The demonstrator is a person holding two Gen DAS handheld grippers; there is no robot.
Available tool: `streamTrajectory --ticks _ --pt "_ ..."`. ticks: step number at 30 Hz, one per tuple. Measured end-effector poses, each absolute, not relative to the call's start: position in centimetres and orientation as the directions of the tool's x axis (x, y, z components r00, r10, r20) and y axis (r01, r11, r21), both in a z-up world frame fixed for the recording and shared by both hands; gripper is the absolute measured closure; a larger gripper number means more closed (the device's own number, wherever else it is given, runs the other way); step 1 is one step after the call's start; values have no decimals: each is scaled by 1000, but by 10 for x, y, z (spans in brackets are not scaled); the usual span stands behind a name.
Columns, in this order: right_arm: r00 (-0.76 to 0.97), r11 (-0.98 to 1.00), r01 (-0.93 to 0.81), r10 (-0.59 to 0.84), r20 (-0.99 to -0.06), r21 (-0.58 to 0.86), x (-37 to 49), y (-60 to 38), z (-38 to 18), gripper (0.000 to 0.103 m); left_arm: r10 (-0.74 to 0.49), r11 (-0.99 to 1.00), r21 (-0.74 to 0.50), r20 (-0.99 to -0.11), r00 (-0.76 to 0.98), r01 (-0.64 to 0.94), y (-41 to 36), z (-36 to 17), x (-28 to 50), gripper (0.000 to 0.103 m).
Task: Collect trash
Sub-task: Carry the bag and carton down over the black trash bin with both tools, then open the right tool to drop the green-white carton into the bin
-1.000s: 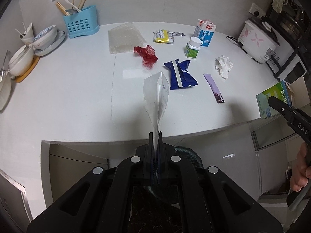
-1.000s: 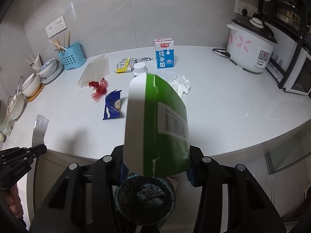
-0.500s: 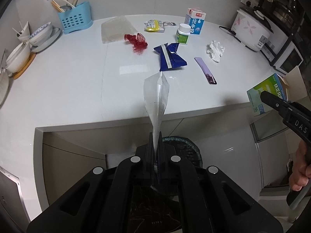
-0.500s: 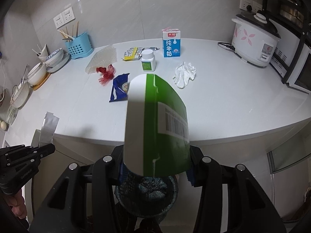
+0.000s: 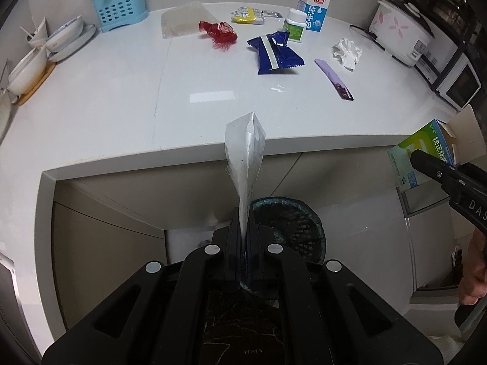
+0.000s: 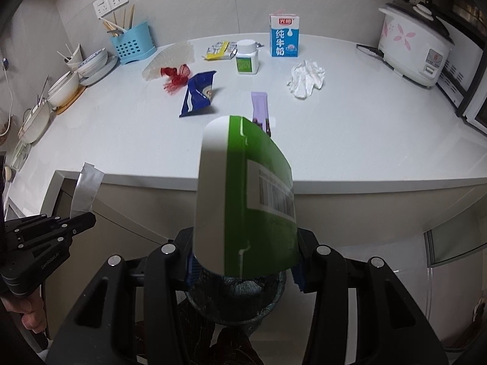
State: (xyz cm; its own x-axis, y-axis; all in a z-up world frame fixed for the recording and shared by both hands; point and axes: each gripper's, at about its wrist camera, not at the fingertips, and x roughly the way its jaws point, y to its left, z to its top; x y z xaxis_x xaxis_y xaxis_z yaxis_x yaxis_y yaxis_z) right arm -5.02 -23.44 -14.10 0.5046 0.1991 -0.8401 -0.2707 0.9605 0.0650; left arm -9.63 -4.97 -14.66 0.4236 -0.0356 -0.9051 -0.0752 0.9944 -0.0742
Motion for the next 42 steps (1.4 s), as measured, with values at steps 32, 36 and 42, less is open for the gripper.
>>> streamTrajectory --ticks 32,36,42 --pt "320 935 -346 197 -927 79 -57 -211 -290 59 -135 990 -142 -917 376 9 -54 -255 -101 102" --pt "285 934 -346 197 -938 91 -56 -210 -307 59 -136 990 -139 -921 366 18 -56 -261 -101 102" --pt "267 932 -346 206 -942 106 -54 -207 -316 53 -133 991 -129 -924 358 35 -61 -261 -104 102"
